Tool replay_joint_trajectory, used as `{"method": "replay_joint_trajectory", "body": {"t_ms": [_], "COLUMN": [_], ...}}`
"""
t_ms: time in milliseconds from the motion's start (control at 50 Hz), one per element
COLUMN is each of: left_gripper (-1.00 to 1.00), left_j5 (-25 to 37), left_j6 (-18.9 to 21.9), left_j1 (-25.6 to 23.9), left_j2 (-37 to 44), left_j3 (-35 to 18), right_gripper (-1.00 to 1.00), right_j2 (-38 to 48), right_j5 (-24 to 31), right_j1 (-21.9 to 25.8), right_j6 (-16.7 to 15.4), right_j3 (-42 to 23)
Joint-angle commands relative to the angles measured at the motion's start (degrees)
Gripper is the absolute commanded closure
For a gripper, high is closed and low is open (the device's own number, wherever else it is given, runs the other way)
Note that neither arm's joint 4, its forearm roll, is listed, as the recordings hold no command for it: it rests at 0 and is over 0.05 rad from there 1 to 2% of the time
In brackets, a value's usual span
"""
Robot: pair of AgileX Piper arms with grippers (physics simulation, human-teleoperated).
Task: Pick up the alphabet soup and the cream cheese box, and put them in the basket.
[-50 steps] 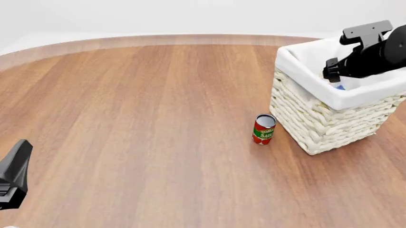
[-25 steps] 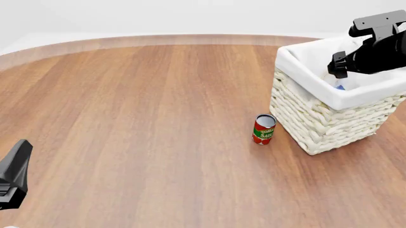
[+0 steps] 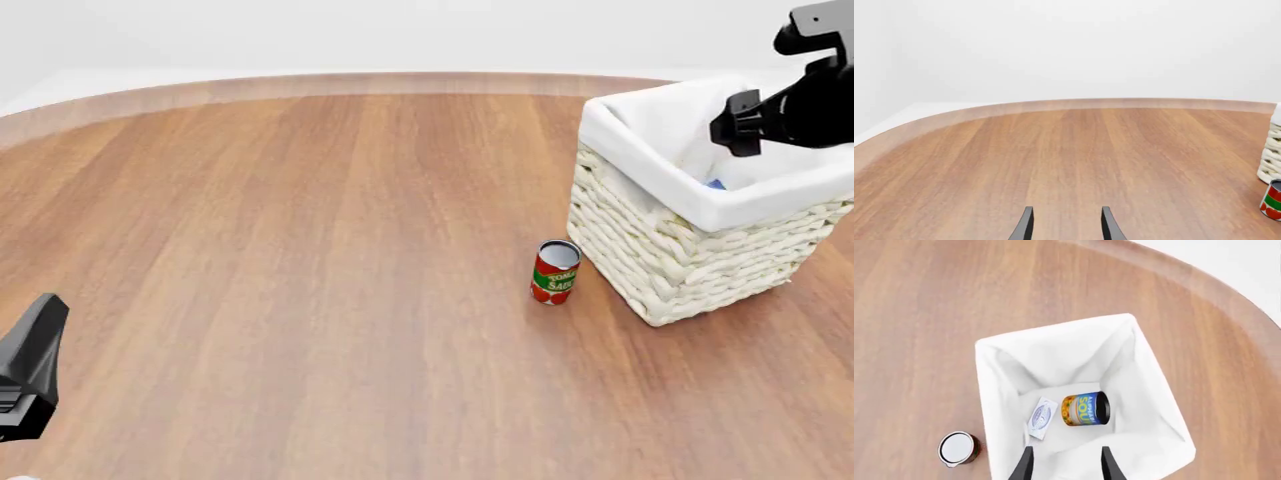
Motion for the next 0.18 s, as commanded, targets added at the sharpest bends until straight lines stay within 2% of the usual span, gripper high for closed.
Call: {"method": "replay_joint_trajectory", "body": {"t_ms": [20,180], "left_gripper": [-1.00,-1.00], "left_j5": [0.00,0.00], "left_j6": [0.00,0.00], "left_j1": [0.00,0.00], "left_j2": [0.00,0.00], "left_j3": [0.00,0.00], "right_gripper": [-1.00,-1.00], "right_j2": [-5.51,-9.74], "right_j5": [2.38,3.89], "right_j1": [0.65,1.20], "right_j6": [0.97,1.79], "right_j3": [1.41,3.16]}}
